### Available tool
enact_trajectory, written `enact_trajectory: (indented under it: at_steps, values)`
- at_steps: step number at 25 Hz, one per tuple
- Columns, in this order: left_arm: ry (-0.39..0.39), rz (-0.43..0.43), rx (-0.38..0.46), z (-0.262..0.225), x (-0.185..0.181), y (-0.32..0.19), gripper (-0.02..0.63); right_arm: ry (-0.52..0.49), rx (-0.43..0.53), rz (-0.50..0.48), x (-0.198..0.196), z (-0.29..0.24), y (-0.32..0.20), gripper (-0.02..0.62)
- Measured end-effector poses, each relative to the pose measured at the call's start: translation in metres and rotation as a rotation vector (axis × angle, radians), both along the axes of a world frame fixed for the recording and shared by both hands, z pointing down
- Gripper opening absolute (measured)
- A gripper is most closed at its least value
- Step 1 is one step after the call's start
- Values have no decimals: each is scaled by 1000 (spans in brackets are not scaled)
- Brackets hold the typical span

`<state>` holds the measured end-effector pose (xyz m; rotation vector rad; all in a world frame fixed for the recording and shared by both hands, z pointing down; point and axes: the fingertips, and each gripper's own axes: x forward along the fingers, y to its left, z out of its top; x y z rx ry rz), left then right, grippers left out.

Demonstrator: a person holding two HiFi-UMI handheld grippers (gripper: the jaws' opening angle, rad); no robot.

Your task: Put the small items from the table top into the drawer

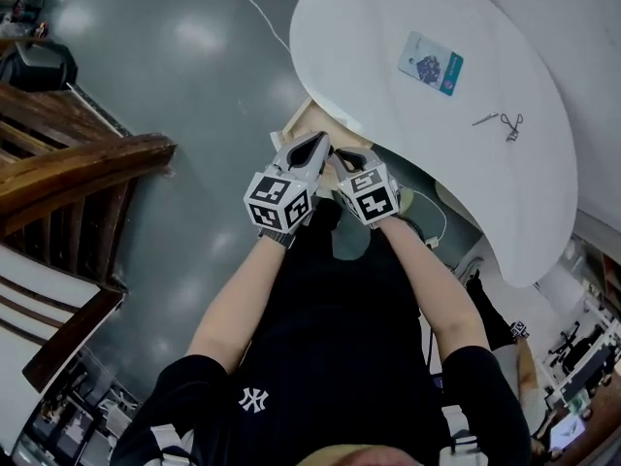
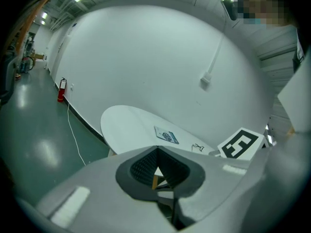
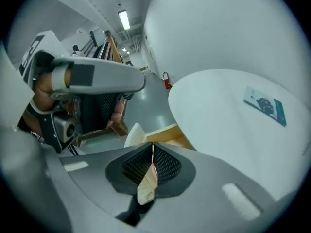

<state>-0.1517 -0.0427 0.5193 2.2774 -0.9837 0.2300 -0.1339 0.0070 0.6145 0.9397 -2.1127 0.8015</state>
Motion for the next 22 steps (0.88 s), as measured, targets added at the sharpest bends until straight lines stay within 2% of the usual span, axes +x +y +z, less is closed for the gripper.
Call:
enact_trajectory:
  at_steps: [8, 12, 22]
  values:
    - [16, 86, 46, -49, 49, 6, 0, -40, 160, 105, 49, -84, -1, 28]
    - [36, 153, 82, -71, 88, 10, 0, -35, 230, 190, 89, -115, -4, 28]
    - [79, 311, 143, -111, 191, 37, 0, 0, 318, 375, 195, -158, 8, 28]
